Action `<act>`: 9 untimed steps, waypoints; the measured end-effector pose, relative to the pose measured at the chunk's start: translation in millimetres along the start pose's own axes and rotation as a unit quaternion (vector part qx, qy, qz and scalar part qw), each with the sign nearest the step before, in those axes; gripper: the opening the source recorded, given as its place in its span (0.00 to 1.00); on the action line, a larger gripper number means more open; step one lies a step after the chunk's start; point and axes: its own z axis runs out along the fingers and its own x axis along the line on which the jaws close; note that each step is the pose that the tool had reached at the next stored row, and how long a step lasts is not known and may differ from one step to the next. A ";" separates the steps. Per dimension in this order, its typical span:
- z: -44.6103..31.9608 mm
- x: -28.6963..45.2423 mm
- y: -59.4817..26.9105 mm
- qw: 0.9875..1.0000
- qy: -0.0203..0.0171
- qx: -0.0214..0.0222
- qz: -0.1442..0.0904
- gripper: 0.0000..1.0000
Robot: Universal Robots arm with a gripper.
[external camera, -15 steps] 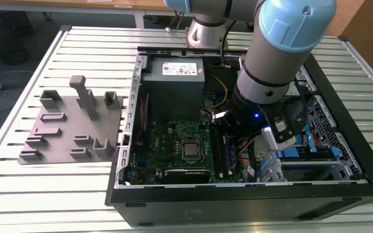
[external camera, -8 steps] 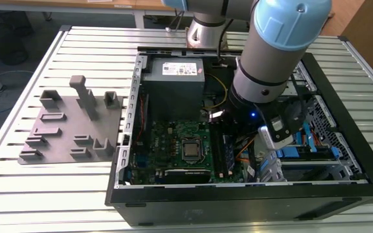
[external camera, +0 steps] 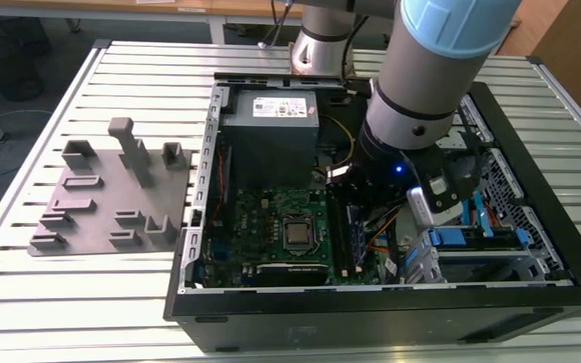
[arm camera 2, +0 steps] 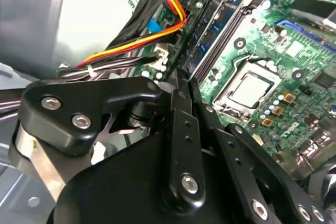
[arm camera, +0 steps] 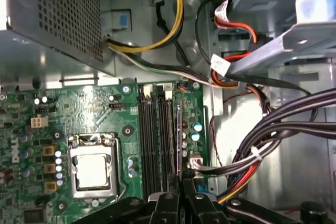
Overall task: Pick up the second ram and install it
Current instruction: 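Insert the second ram into the second slot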
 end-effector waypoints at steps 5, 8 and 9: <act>1.1 10.7 -0.2 1.000 0.000 0.000 -0.002 0.14; 3.5 17.1 -0.4 1.000 0.000 0.000 -0.006 0.14; 4.5 18.4 -0.5 1.000 0.000 0.000 -0.008 0.14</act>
